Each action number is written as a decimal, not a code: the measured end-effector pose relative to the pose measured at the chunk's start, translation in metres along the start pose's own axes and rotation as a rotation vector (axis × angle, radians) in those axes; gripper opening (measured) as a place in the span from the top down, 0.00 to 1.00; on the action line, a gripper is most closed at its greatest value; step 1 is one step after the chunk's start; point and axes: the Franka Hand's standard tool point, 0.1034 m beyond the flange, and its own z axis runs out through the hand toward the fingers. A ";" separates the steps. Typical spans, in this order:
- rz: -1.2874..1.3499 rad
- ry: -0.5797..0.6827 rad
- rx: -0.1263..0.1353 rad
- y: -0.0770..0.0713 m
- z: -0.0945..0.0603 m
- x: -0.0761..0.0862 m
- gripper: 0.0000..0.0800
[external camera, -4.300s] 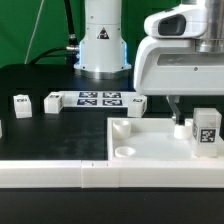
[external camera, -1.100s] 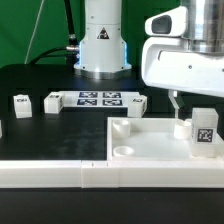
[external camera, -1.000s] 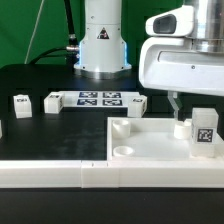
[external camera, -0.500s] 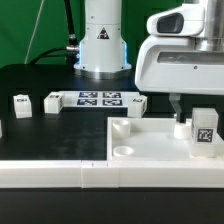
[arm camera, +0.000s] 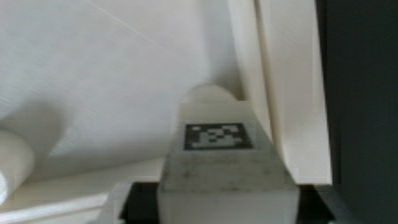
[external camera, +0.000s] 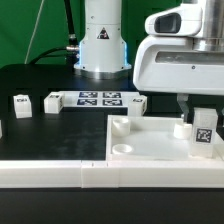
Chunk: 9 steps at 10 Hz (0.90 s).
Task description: Assemble one leg
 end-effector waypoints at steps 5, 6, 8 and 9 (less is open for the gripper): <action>0.315 0.006 -0.028 0.024 0.000 0.003 0.63; 0.307 0.006 -0.028 0.024 0.000 0.003 0.63; 0.309 0.005 -0.028 0.024 0.001 0.003 0.50; 0.309 0.005 -0.028 0.024 0.001 0.003 0.33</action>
Offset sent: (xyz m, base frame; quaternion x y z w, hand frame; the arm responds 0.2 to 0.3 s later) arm -0.0056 -0.0079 -0.0041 0.0128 0.0184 0.2894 0.9569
